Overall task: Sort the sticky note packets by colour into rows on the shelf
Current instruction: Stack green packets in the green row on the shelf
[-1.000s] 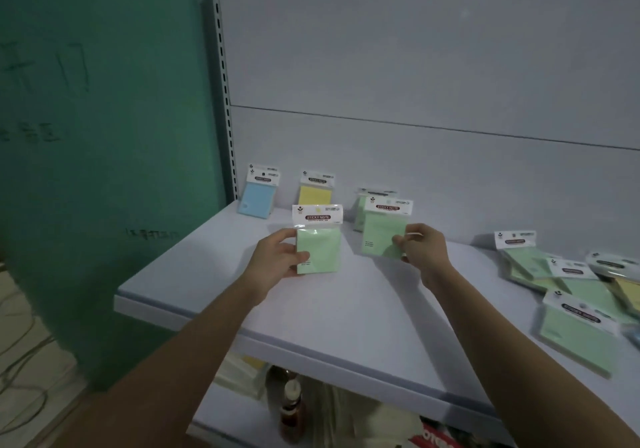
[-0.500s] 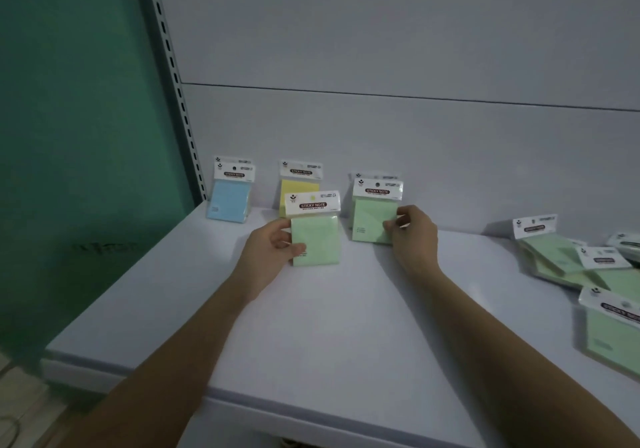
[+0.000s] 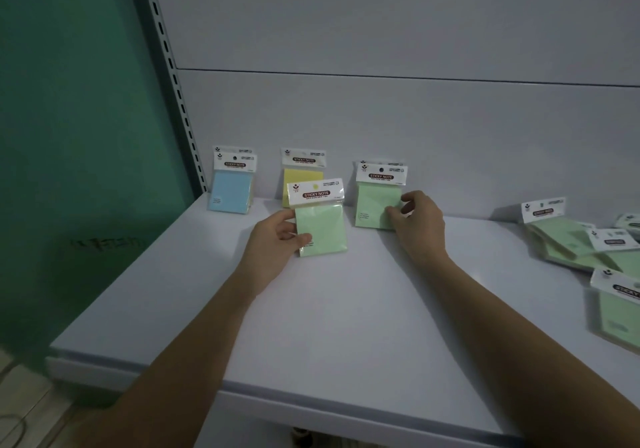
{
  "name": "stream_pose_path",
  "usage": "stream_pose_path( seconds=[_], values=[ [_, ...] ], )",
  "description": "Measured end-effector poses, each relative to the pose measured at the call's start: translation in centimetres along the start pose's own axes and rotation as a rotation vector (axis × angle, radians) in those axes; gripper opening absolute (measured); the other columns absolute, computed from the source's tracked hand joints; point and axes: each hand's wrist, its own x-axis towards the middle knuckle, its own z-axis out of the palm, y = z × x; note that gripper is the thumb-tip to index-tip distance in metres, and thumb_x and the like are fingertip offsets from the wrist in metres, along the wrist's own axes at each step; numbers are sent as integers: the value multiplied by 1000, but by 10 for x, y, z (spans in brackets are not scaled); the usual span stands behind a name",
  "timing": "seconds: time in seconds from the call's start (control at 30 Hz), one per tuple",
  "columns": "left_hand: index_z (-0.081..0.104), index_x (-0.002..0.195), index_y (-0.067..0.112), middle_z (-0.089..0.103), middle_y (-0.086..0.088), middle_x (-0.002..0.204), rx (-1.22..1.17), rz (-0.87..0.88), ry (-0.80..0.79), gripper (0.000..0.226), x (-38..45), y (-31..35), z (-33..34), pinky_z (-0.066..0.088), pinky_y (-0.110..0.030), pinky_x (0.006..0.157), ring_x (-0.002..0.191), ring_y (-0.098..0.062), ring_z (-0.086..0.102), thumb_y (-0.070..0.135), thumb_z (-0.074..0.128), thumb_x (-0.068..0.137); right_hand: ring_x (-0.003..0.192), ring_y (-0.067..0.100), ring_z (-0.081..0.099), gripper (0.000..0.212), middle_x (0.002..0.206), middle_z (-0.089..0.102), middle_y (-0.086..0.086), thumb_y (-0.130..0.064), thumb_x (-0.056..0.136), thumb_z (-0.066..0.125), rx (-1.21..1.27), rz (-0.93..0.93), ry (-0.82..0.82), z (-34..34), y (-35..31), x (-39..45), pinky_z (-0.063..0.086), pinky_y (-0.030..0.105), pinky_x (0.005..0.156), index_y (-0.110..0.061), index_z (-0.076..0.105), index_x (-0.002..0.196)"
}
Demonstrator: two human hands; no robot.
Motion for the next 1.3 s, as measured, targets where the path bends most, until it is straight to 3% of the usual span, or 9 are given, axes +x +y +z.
stream_pose_path(
  seconds=[0.13,0.33,0.43,0.53,0.63,0.77,0.97,1.13,1.3],
  values=[
    [61,110,14,70,-7,92,-35,-35,-14,37,-4,5,-3,55,-28,70,77,-18,66,-6,70,79,101,24,58,36,111,61,7,-32,91,52,37,68,-8,-12,-5,-5,40,30,80,-9,57,119],
    [60,106,8,71,-12,92,-58,-89,-43,38,1,18,17,57,-35,74,78,-21,68,-7,74,74,126,29,46,46,138,50,5,-43,92,44,-445,31,-284,-59,21,-10,38,43,99,-21,50,132],
    [60,99,12,70,-10,92,1,-50,-69,35,6,22,49,56,-39,77,79,-20,67,-4,76,73,123,26,47,42,126,55,1,-47,90,36,-584,-64,-288,-65,37,-26,35,42,98,-22,54,117],
    [63,100,9,67,-8,90,61,-7,-59,34,16,26,74,59,-40,73,73,-20,65,-4,78,72,119,22,47,37,122,56,-2,-41,92,39,-576,-124,-220,-64,43,-33,34,41,97,-22,55,119],
    [66,106,4,61,-1,74,144,13,-26,38,30,26,83,58,-33,68,61,-12,61,-3,79,71,121,19,47,38,124,56,-4,-43,92,39,-578,-124,-202,-63,44,-31,33,41,99,-24,55,121],
    [65,100,3,55,3,66,140,24,37,33,38,17,89,47,-10,49,42,4,53,-1,80,71,121,18,47,37,125,56,-6,-43,91,41,-584,-125,-176,-59,47,-30,33,40,99,-26,55,120],
    [66,98,10,63,0,72,151,20,84,36,49,3,91,51,-30,70,64,-16,63,16,85,67,123,15,45,36,128,54,-9,-41,92,41,-595,-132,-173,-57,47,-29,32,38,100,-26,53,122],
    [62,103,15,62,5,72,222,56,135,42,53,-2,94,51,-34,75,79,-21,65,27,83,69,126,16,44,35,130,54,-8,-39,94,43,-584,-113,-172,-57,45,-29,33,39,104,-24,53,124],
    [60,102,17,68,-1,83,230,71,136,37,49,5,96,52,-38,80,87,-25,65,30,75,71,121,21,49,33,128,59,-2,-34,97,41,-576,-113,-165,-62,37,-35,37,40,102,-18,57,121]
  ],
)
